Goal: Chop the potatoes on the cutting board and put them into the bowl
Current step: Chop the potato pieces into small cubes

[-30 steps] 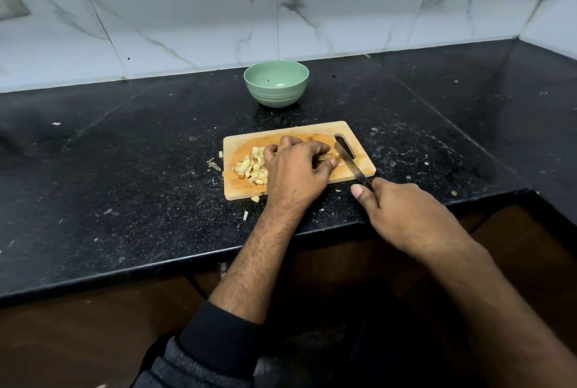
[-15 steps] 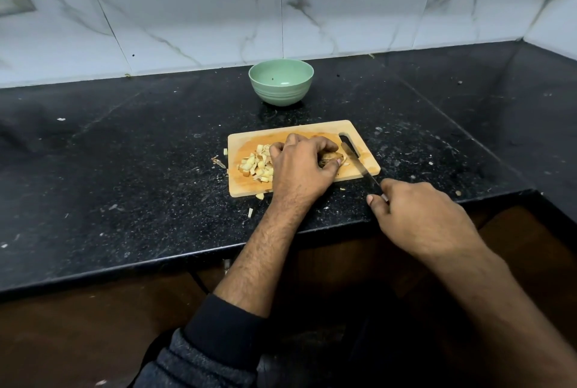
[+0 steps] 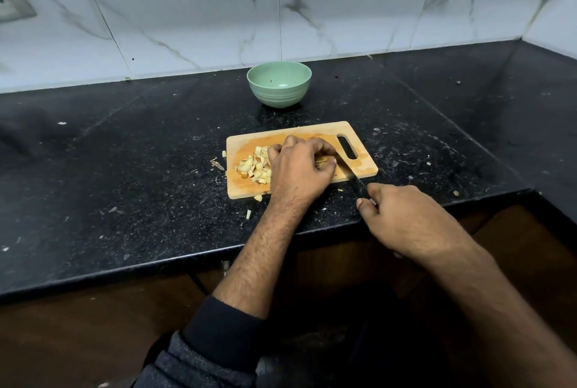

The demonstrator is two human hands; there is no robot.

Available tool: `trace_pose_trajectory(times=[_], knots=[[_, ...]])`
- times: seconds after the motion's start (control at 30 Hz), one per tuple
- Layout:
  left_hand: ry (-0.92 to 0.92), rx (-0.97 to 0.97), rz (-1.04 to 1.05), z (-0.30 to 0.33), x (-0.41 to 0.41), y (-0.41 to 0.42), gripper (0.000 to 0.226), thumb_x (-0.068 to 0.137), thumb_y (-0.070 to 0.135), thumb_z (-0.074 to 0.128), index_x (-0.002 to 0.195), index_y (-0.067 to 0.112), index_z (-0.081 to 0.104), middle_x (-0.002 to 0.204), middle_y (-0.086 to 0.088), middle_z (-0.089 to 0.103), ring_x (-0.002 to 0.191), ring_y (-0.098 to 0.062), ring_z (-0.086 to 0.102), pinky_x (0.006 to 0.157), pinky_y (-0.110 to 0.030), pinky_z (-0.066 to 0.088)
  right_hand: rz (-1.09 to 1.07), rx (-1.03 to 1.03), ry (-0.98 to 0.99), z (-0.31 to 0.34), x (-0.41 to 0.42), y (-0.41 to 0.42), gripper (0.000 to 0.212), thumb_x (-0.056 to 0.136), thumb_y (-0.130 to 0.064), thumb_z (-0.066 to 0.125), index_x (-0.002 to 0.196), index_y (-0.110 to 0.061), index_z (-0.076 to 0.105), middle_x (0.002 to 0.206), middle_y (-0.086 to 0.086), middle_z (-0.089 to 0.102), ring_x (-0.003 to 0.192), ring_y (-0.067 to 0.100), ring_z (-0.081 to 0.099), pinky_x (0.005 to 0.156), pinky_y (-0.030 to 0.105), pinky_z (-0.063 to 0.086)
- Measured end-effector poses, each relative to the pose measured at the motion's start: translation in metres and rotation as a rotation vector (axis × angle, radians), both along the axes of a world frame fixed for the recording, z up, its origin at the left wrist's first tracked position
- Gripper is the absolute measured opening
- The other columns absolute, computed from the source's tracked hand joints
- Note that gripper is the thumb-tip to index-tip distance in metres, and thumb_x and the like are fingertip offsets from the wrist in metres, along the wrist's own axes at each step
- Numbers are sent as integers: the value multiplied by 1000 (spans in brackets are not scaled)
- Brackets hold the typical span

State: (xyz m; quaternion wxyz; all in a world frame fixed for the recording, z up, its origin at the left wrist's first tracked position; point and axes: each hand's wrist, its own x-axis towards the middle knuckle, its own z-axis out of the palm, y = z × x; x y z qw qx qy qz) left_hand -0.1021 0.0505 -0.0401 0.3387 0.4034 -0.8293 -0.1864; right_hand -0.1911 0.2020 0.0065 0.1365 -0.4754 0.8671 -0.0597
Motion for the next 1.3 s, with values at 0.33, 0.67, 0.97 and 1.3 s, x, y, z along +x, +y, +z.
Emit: trace_pose_trajectory(times=[0.33,0.67,0.97,1.3], knots=[[56,18,13,0,0,0,43,87,47,69,127,31,63,95,21,70,108,-7,47,90,-34,20,-34,-48,-1,2,-3,2,33,102,-50,43,78,-28,46,75,-6,61,68,19,64,78,41,60],[23,-1,57,-4,2,-1,16,90,40,66,102,32,73,96,16,64,102,-5,42,99,-38,21,-15,-35,-27,5,-3,4,26,103,-51,43,90,-30,52,73,-10,55,74,19,64,82,42,59],[-112,-225,108,2,3,12,40,88,58,61,113,28,70,97,11,70,111,-17,49,96,-43,23,-40,-101,7,6,-3,7,28,103,-46,43,86,-25,50,73,-4,61,72,22,65,78,38,58],[-170,-168,110,7,7,14,33,88,53,67,113,33,75,99,10,69,120,-14,45,101,-41,16,-23,-111,-19,4,-1,9,23,103,-46,43,95,-28,55,81,-1,62,79,23,64,77,40,56]])
